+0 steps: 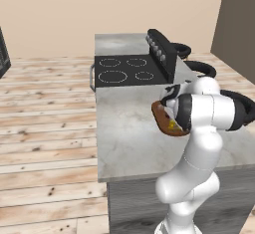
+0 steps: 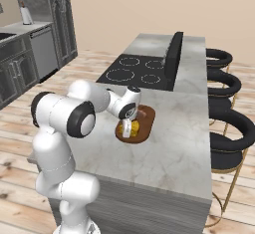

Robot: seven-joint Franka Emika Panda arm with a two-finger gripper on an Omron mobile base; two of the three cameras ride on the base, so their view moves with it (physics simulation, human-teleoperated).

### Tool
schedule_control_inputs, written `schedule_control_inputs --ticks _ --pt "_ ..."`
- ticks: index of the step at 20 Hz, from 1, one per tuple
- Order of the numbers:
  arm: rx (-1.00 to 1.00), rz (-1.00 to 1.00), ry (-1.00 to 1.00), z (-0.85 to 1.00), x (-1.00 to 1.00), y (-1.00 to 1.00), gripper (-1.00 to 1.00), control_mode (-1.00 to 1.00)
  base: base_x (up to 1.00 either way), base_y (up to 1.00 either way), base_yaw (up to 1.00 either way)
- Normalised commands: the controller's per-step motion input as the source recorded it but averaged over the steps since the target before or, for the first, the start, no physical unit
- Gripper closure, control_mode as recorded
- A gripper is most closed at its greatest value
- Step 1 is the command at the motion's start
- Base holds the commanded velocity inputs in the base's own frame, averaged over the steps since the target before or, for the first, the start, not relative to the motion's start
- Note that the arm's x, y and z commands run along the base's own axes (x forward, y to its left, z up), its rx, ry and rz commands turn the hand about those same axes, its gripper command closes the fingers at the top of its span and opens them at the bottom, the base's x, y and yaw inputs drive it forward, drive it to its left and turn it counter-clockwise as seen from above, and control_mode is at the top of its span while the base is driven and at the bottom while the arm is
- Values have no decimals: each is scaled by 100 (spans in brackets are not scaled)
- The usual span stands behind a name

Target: Retrieve the reheated potato from the microwave, then place the potato, cheese, and condiment on the cutting board.

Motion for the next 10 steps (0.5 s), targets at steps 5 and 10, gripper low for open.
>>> schedule_control_inputs --ticks 5,10 --pt "0 1 0 -11 12 -9 100 -100 0 0 0" --pt "0 1 0 -9 9 -7 100 -100 0 0 0"
